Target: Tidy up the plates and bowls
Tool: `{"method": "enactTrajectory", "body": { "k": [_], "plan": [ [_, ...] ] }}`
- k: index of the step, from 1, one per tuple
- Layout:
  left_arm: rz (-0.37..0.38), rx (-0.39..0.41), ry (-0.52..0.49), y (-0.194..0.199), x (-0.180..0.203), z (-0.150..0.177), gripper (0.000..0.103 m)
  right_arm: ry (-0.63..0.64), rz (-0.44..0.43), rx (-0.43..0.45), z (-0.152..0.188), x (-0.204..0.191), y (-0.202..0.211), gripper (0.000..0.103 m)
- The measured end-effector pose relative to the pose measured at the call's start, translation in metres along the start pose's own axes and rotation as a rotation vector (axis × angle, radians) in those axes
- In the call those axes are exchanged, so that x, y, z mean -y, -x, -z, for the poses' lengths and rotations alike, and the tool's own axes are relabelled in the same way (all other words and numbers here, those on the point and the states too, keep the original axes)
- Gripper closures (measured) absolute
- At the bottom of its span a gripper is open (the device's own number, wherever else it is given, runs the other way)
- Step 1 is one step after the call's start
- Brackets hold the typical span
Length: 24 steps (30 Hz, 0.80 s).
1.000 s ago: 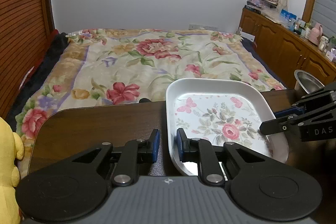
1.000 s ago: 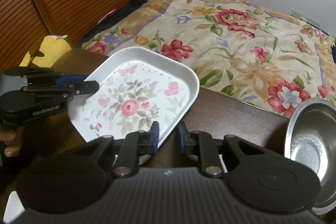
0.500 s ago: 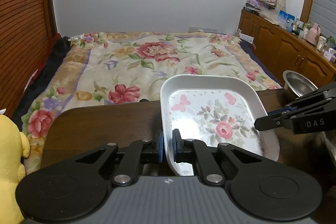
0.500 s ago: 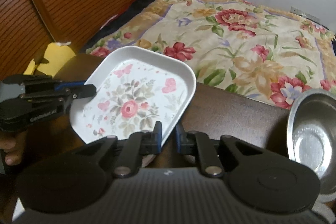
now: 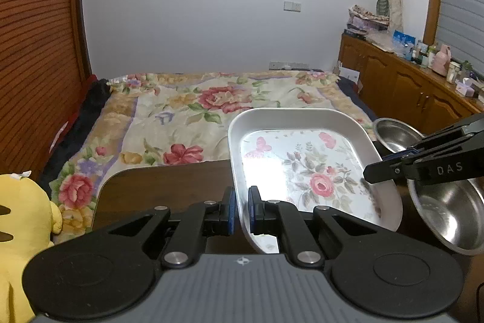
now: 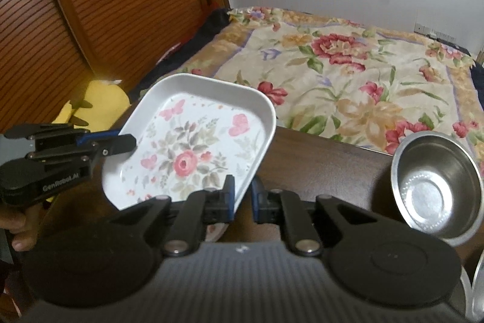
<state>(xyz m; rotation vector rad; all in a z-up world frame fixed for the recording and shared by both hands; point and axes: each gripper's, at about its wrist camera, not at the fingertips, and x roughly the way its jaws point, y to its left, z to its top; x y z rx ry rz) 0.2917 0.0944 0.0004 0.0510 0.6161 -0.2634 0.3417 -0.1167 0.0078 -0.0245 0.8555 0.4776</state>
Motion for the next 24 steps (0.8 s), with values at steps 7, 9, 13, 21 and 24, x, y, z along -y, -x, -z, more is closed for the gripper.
{"method": "enactTrajectory", "body": {
  "k": [7,9,13,21,24],
  "plan": [
    [0.001,0.02,-0.016,0.03,0.01,0.007,0.093,0.019,0.008,0.023,0.009,-0.01,0.025,0.09],
    [0.004,0.021,-0.018,0.037,0.013,0.011,0.093,0.021,0.004,0.028,0.013,-0.011,0.03,0.09],
    [0.002,0.025,-0.018,0.048,0.015,0.021,0.093,0.025,-0.002,0.028,0.022,-0.015,0.037,0.09],
    [0.011,0.02,-0.009,0.066,0.019,0.039,0.093,0.02,-0.019,0.026,0.044,-0.022,0.047,0.09],
    [0.015,0.014,-0.006,0.072,0.023,0.047,0.093,0.007,-0.029,0.025,0.049,-0.022,0.051,0.091]
  ]
}}
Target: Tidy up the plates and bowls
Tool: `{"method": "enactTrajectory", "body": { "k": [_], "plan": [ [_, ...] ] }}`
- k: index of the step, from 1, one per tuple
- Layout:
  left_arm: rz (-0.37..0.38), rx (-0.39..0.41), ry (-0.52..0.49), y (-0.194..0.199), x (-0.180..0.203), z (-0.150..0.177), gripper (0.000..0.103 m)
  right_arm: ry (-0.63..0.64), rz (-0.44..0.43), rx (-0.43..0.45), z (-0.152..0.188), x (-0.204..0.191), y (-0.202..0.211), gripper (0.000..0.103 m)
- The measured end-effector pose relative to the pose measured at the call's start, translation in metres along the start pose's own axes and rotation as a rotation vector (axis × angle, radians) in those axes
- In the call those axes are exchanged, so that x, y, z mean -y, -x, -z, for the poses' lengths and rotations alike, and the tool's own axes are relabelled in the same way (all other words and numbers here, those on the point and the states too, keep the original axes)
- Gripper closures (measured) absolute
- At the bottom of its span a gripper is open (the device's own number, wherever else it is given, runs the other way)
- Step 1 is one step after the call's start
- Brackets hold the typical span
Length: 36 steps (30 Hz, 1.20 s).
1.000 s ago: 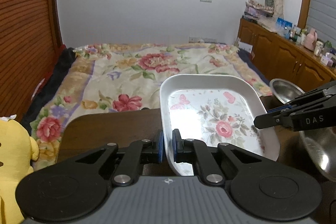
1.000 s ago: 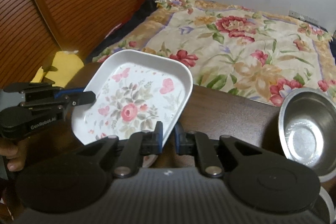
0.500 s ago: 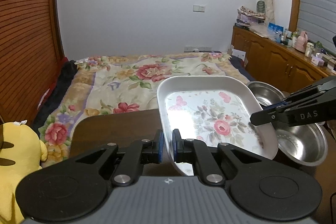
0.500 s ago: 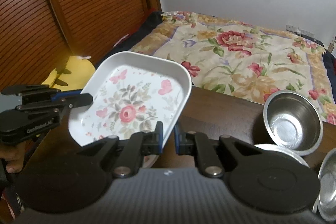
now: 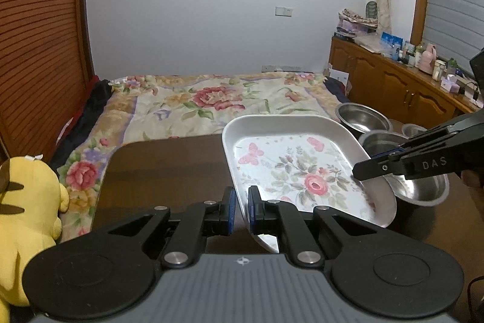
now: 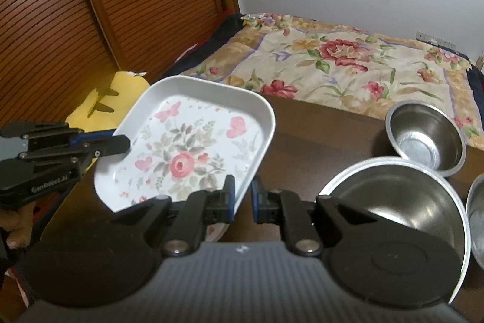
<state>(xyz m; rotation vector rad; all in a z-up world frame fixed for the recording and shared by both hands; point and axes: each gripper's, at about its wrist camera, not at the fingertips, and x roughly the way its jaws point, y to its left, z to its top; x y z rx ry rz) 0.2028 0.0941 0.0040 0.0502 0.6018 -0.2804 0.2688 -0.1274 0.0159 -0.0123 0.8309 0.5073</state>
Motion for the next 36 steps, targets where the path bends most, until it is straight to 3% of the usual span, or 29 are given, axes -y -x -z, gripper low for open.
{"method": "enactTrajectory", "body": {
  "k": [21,36],
  "plan": [
    [0.027,0.013,-0.002,0.048,0.018,0.033,0.093,-0.033,-0.051,0.009,0.045,-0.014,0.031,0.091],
    [0.022,-0.024,0.026,0.058,0.013,0.067,0.093,-0.016,-0.088,-0.002,0.074,-0.032,0.034,0.091]
  ]
}}
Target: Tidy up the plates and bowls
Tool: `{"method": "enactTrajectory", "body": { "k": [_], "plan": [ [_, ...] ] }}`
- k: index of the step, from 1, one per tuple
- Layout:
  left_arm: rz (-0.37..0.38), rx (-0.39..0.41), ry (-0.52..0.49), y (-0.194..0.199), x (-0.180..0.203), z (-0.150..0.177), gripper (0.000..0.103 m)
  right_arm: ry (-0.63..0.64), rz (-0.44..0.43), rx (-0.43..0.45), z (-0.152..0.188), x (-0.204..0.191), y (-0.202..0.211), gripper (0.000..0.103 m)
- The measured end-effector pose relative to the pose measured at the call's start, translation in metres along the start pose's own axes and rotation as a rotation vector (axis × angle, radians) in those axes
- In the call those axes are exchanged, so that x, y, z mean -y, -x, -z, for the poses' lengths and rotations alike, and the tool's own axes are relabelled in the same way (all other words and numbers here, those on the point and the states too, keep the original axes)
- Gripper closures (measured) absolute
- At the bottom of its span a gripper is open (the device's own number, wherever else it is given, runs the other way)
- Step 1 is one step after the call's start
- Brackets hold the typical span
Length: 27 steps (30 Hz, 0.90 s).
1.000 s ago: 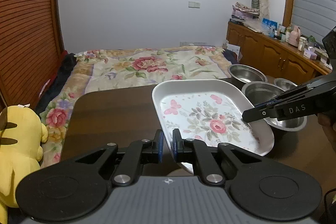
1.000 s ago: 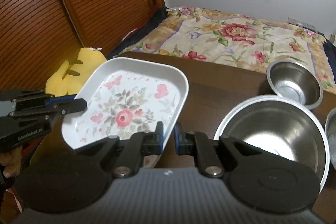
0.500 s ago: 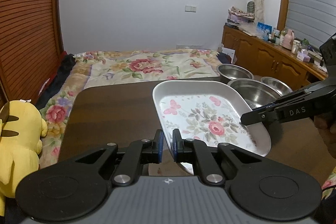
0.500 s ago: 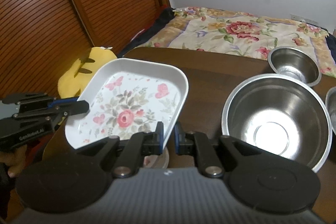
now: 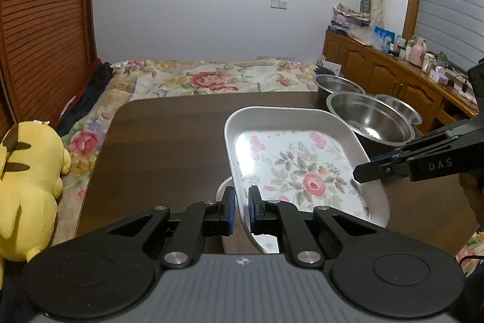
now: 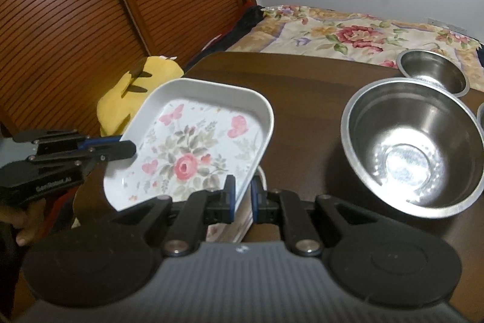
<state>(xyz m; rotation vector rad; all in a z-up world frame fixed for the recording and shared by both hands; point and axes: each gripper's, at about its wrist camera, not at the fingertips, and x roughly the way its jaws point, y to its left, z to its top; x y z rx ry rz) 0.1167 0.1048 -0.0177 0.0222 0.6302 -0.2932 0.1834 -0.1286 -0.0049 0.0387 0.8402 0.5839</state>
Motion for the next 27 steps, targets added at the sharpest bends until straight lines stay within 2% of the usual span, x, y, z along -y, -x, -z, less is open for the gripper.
{"method": "enactTrajectory", "body": {
  "k": [10,17,27],
  "plan": [
    [-0.017,-0.033,0.012,-0.003,0.0,0.018,0.093,0.005,-0.005,-0.014,0.019,-0.006,-0.007,0.091],
    [-0.03,-0.052,0.011,-0.011,0.0,0.023,0.093,0.007,0.003,0.011,0.025,-0.008,-0.004,0.091],
    [-0.028,-0.048,0.039,-0.015,-0.002,0.027,0.093,-0.001,0.067,0.128,0.045,-0.017,-0.006,0.09]
  ]
}}
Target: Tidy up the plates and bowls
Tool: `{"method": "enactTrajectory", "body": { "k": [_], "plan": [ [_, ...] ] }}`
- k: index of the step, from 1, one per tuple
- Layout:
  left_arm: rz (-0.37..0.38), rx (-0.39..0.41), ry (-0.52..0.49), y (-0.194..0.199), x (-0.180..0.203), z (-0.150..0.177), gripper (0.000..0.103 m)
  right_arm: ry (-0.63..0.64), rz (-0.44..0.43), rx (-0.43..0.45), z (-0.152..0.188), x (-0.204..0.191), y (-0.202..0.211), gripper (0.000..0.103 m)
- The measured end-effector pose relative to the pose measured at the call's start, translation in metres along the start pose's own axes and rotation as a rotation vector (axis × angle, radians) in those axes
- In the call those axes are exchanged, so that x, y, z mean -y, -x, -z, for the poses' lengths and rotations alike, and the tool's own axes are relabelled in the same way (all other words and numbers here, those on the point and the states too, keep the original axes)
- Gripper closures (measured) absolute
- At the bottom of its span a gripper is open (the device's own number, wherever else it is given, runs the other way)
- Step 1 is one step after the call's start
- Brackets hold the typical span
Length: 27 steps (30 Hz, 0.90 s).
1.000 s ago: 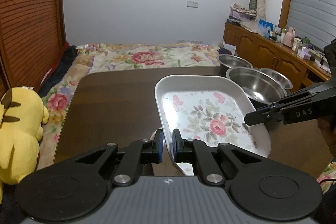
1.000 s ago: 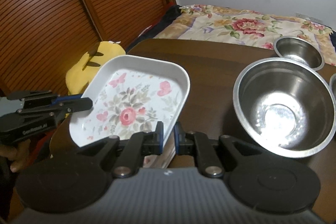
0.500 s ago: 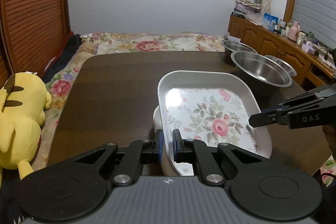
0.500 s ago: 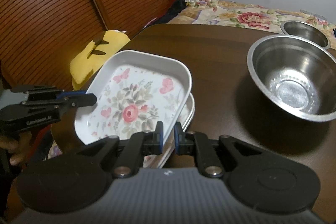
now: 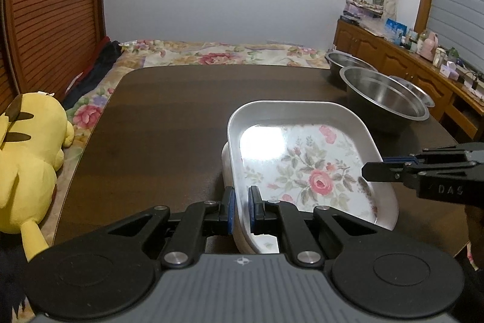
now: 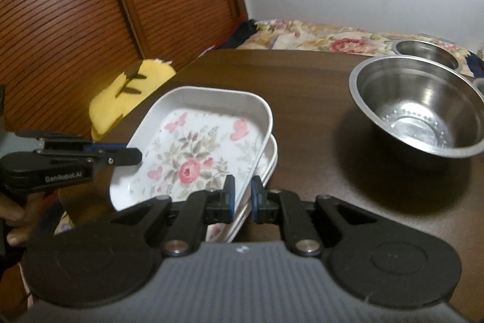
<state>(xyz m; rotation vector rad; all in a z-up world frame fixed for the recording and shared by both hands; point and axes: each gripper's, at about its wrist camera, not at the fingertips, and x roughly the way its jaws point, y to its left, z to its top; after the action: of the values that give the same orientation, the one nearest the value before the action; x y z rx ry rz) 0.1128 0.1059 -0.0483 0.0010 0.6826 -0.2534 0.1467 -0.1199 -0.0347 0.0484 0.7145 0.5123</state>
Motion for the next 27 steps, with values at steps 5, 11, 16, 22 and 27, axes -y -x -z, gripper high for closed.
{"method": "enactTrajectory", "body": {
  "k": [5,11,16,22,27],
  "plan": [
    [0.001,0.007,-0.002,0.0,0.0,0.002,0.093,0.011,0.038,0.065,0.01,-0.004,0.003,0.09],
    [-0.034,0.019,-0.026,0.0,0.004,0.004,0.093,0.056,0.086,0.104,0.018,-0.016,0.003,0.088],
    [-0.051,0.022,-0.04,-0.001,0.006,0.007,0.093,0.06,0.096,0.119,0.018,-0.019,0.001,0.087],
    [-0.052,0.008,-0.029,-0.005,0.005,0.009,0.093,0.063,0.1,0.13,0.02,-0.019,0.0,0.087],
    [-0.05,0.006,-0.021,-0.006,0.006,0.008,0.092,0.067,0.101,0.135,0.022,-0.018,0.0,0.087]
  ]
}}
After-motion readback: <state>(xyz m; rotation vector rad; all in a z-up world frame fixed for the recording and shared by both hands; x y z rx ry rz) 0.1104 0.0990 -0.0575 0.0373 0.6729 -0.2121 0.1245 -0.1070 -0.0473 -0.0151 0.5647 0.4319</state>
